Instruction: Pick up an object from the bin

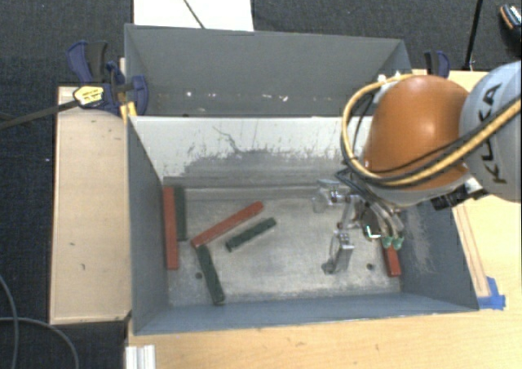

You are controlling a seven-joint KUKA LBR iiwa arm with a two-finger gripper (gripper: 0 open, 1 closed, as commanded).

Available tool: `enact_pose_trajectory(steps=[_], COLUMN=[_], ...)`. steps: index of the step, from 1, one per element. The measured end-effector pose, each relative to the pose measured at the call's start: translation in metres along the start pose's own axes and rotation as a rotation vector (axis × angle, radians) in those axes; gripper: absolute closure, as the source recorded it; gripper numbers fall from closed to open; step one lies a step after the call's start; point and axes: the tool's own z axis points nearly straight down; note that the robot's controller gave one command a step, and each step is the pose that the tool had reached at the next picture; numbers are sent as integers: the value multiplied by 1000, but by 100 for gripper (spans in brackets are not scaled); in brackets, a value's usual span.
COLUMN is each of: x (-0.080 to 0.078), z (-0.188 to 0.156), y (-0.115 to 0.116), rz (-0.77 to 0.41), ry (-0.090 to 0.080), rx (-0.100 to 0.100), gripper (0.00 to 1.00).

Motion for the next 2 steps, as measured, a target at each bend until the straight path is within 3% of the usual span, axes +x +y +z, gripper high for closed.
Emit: enact_pose_trajectory(steps=[1,2], x=[-61,-63], z=[118,143], y=[28,70], rz=[182,36], ry=[-1,-2], rx=[0,0], gripper=[0,0])
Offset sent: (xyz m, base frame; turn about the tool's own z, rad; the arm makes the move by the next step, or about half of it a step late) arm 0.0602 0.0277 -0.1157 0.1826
